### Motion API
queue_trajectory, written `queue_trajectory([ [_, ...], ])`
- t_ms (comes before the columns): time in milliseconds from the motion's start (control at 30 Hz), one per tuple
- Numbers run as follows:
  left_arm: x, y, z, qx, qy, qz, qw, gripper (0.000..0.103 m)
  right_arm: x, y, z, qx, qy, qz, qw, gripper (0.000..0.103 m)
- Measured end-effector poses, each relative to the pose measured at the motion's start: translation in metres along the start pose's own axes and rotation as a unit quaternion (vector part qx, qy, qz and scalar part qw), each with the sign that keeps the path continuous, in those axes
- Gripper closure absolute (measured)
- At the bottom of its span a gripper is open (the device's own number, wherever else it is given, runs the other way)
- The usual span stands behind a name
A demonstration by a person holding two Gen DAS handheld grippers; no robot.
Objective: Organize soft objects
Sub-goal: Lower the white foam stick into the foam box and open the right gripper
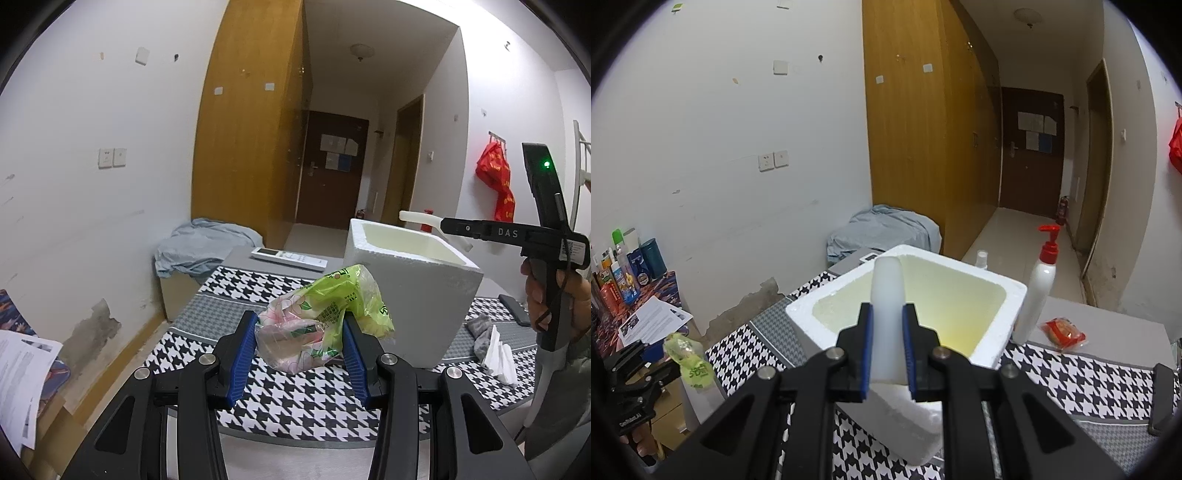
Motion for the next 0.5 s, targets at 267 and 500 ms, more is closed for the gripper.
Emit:
queue_trajectory([
  [267,0.003,-0.001,0.006,-0.005,0.009,0.004,0.9999,0.057,-0.001,-0.011,-0.002,0.009,-0.006,0.009,1.000,0.084],
  [500,0.003,-0.002,0.010,-0.006,0.012,0.003,0.9999,0.057,0.000,-0.018,-0.005,0.018,-0.003,0.014,1.000,0.075],
])
Point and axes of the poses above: each gripper's, at about its wrist camera, not at the fingertips, and y roughly against the way its jaws point, z to its left, x to its underside, the point moved 8 cm from there along -y, roughly the way its jaws point, and after that the axes turned 3 degrees about -z, right-handed, at the moved point
